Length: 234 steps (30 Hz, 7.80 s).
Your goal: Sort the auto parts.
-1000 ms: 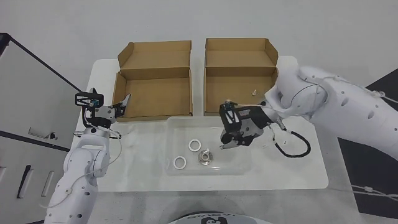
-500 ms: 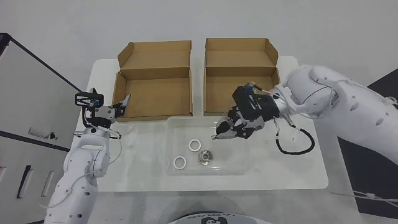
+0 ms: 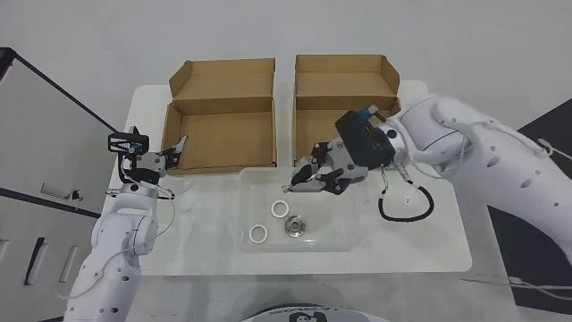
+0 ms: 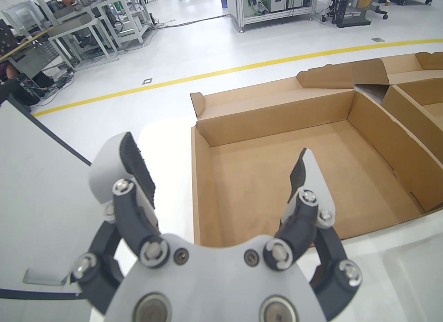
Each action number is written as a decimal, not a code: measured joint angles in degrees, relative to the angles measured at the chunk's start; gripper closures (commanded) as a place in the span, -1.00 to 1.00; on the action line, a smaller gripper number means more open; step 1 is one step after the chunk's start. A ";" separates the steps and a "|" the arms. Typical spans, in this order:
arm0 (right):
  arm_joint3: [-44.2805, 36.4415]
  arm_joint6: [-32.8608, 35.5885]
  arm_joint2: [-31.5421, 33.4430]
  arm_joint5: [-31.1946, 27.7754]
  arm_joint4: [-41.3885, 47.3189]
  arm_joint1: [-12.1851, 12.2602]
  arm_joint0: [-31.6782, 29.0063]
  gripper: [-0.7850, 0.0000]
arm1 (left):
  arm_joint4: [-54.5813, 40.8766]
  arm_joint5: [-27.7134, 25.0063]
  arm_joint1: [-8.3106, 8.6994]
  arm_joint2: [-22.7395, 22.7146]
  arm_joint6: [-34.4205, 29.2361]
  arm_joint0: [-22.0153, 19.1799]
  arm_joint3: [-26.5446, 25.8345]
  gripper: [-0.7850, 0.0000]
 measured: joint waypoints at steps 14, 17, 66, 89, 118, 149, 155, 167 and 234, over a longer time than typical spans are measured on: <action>0.84 -26.36 1.35 0.00 -15.62 -2.24 0.23 1.00 | 0.00 0.00 0.00 0.00 0.00 0.00 0.00 -1.00; 1.47 -34.21 0.77 0.00 -20.72 -2.50 0.84 1.00 | 0.00 0.00 0.00 0.00 0.00 0.00 0.00 -1.00; -0.23 -57.83 22.48 0.00 -38.80 -16.98 -9.04 1.00 | 0.00 0.00 0.00 0.00 0.00 0.00 0.00 -1.00; -3.59 -58.22 26.08 0.41 -29.53 -17.97 -16.45 1.00 | 0.00 0.00 0.00 0.00 0.00 0.00 0.00 -1.00; -3.92 -49.20 26.86 0.00 -28.93 -18.24 -17.93 1.00 | 0.00 0.00 0.00 0.00 0.00 0.00 0.00 -1.00; -3.74 -48.74 29.97 0.00 -27.26 -19.15 -20.73 1.00 | 0.00 0.00 0.00 0.00 0.00 0.00 0.00 -1.00; -3.79 -48.44 30.02 0.00 -26.80 -19.40 -20.70 1.00 | 0.00 0.00 0.00 0.00 0.00 0.00 0.00 -1.00; -3.79 -48.46 30.02 0.00 -26.81 -19.40 -20.70 1.00 | 0.00 0.00 0.00 0.00 0.00 0.00 0.00 -1.00; 25.46 23.27 -7.02 0.00 -45.29 -15.75 24.48 1.00 | 0.00 0.00 0.00 0.00 0.00 0.00 0.00 -1.00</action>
